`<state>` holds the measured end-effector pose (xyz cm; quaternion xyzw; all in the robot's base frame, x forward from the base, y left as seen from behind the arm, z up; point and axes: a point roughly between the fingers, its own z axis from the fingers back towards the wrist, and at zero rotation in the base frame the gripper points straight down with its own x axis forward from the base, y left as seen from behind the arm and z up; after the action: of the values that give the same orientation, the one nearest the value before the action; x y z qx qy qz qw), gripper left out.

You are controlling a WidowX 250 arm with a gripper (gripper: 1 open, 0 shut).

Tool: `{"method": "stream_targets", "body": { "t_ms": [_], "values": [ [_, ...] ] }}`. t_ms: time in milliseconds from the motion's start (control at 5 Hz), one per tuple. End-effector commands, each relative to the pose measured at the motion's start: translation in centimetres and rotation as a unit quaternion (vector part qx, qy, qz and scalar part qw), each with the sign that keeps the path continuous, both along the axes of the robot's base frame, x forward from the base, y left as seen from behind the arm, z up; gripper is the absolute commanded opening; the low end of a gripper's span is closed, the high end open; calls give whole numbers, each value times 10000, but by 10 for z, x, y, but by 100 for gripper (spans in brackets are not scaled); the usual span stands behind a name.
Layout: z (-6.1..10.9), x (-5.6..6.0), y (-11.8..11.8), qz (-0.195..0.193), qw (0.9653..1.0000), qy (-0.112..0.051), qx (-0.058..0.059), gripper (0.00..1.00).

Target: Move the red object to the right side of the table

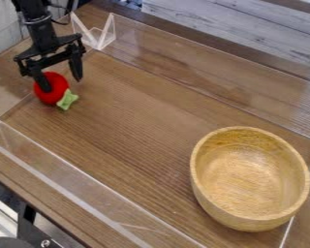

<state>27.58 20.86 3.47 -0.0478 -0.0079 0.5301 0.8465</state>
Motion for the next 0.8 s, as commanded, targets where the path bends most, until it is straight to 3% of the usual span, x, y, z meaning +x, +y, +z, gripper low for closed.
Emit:
{"method": "stream_targets", "body": {
  "t_ms": [0, 200, 600],
  "values": [
    [20, 4, 3, -432, 9980, -283, 362, 100],
    [13, 7, 5, -344, 9984, -260, 370, 0],
    [56, 20, -4, -190, 9990, -392, 99, 0]
  ]
}}
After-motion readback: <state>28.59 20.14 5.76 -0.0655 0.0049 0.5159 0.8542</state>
